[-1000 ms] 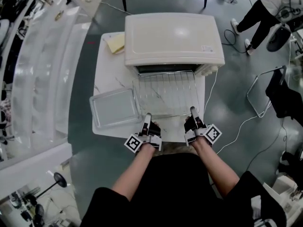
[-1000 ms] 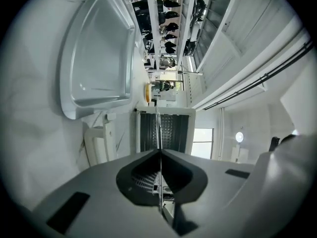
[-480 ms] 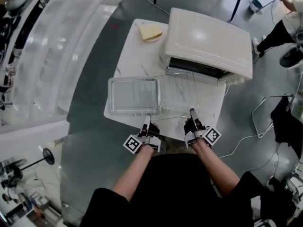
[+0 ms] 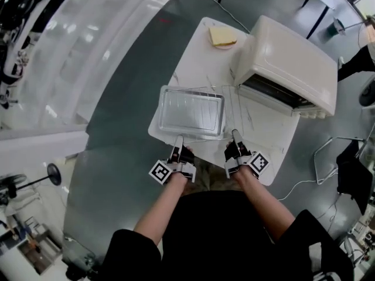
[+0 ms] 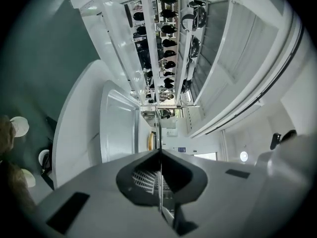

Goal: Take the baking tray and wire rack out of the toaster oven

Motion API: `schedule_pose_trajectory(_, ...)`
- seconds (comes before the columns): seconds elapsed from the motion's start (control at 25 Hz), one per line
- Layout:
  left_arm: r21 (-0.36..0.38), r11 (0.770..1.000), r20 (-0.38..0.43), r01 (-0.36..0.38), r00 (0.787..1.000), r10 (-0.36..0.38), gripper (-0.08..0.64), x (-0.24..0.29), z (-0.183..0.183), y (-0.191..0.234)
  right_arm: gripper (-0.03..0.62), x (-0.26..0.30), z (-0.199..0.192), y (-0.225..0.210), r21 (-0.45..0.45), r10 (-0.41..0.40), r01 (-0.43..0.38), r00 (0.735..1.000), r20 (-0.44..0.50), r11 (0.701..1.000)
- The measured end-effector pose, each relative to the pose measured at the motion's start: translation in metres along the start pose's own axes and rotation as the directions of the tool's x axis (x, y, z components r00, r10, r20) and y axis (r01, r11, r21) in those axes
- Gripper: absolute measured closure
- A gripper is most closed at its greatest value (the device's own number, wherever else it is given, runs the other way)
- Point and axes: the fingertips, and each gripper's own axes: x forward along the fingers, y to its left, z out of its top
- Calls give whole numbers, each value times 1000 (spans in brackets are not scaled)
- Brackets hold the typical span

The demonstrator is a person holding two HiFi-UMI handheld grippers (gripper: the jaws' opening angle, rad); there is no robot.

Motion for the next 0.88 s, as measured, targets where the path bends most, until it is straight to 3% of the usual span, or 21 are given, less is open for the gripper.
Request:
schedule_pose_trajectory(0.2, -5, 1000, -6, -10, 1000, 10, 540, 6, 38, 11, 568, 29, -25, -2, -40, -25, 24, 999, -31, 999)
schedule_pose_trajectory(0.44, 11, 998, -86, -68, 994, 68, 540, 13, 66, 34, 566, 43, -53, -17, -55, -105, 102, 993, -52, 993)
schedule_pose_trajectory(0.88, 21, 992, -196, -123, 973, 125, 540, 16, 82, 56, 565, 42, -79, -55, -70, -236, 232, 970, -57, 970)
